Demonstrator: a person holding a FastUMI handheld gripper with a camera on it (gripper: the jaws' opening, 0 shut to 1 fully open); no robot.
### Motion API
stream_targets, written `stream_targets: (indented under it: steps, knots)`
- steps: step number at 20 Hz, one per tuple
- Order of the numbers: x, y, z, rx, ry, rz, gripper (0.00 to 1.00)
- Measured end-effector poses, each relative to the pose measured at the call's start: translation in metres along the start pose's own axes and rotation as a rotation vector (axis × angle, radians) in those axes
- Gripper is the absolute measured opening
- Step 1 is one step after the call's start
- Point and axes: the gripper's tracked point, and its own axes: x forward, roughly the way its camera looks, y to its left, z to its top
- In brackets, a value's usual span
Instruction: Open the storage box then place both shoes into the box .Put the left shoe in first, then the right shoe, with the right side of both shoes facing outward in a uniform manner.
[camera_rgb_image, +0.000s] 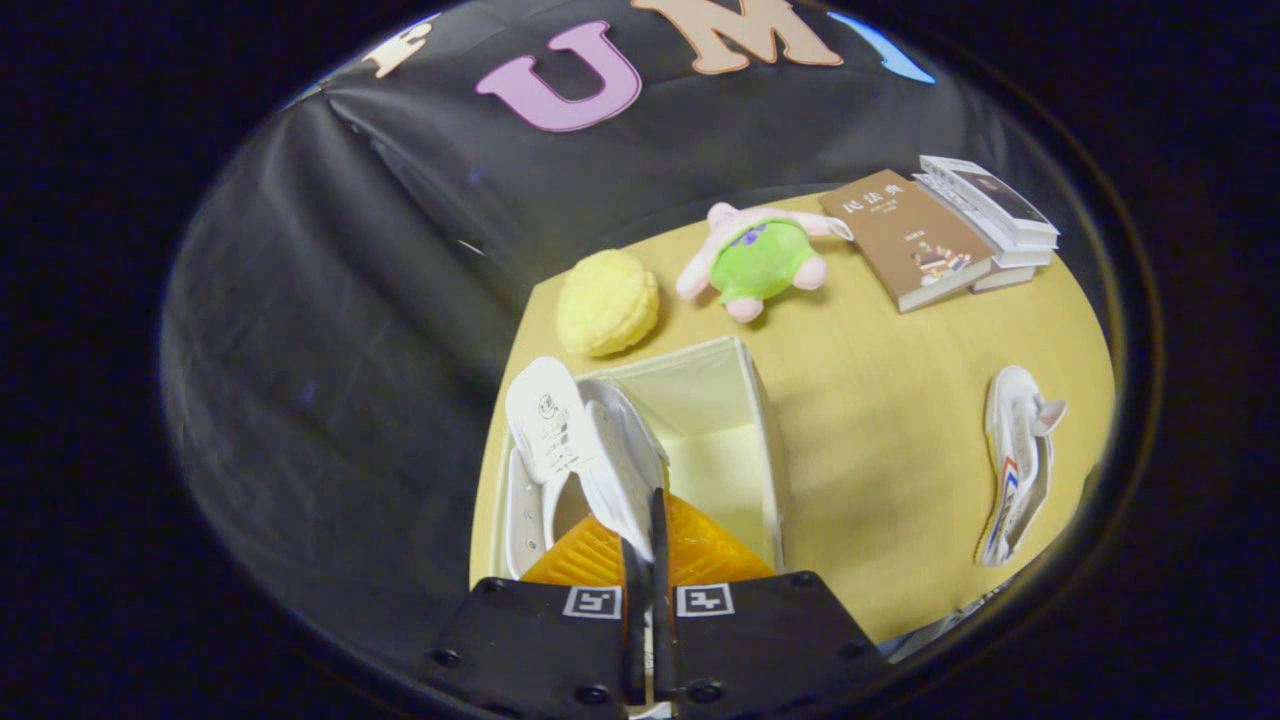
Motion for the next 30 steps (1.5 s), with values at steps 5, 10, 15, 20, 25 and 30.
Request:
stream_targets:
  steps: [5, 10, 15, 20, 25, 30]
  knots:
    - [0.025, 0.007, -0.024, -0.01, 0.045, -0.086, 0.06]
    - [0.05, 0.023, -0.054, -0.056, 0.088, -0.126, 0.08]
    - [0.052, 0.041, -0.064, -0.067, 0.115, -0.061, 0.34]
    - [0.006, 0.048, -0.05, -0.161, 0.088, 0.05, 0.71]
    - [-0.047, 0.012, -0.036, -0.247, 0.067, 0.082, 1.0]
    - [-0.089, -0.073, -0.022, -0.343, 0.045, -0.012, 1.0]
